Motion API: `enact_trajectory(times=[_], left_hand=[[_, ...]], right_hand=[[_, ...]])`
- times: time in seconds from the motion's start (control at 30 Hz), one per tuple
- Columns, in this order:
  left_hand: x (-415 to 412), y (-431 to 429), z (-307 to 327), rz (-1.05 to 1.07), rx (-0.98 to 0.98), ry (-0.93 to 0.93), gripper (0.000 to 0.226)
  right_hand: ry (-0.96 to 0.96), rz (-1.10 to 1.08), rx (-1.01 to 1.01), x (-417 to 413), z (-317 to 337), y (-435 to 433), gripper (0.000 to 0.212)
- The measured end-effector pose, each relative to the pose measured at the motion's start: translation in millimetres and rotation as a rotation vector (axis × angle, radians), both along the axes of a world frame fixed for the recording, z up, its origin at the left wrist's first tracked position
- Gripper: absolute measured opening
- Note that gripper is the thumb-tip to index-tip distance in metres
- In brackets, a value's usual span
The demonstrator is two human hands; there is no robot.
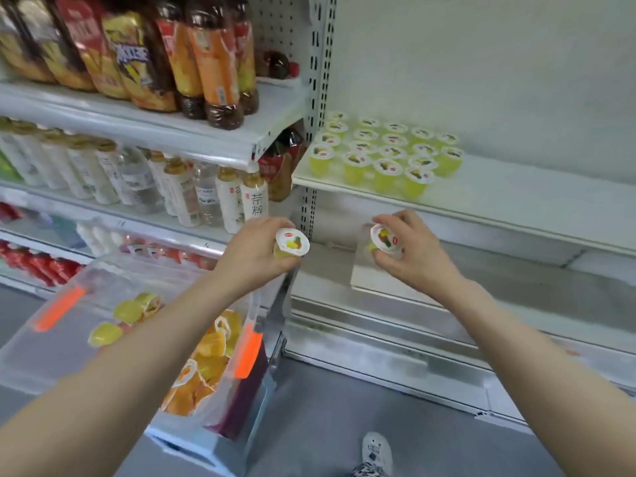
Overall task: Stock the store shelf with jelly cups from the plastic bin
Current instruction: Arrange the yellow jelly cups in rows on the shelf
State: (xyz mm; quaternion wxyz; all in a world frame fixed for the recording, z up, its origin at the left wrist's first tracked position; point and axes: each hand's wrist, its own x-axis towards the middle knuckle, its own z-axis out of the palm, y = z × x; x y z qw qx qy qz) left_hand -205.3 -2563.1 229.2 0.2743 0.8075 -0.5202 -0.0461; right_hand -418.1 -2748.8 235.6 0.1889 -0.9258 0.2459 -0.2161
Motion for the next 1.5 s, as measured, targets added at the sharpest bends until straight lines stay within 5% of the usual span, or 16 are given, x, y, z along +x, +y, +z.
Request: enact_trajectory(times=[0.2, 0.6, 1.07, 1.5], left_hand=[[-35.8, -69.3, 39.7, -0.052, -0.139, 0.019, 0.060], [-74.2, -164.1, 51.5, -0.011, -0.125, -0.041, 0.058], [-77.0, -190.7, 47.4, 0.019, -0.154, -0.105, 0.060], [-104.0, -234.2, 63.7, -0.095, -0.162, -0.269, 0.063]], right_hand=[[-0.080, -0.164, -0.017, -43.7, 44.8, -59.1, 0.060], [0.060, -0.193, -0.030, -41.1, 54.5, -203.4, 0.032], [-0.034, -0.098, -0.087, -14.0, 23.7, -237.0, 0.025], [0.161, 0.023, -0.363, -29.3, 33.4, -252.8, 0.034]])
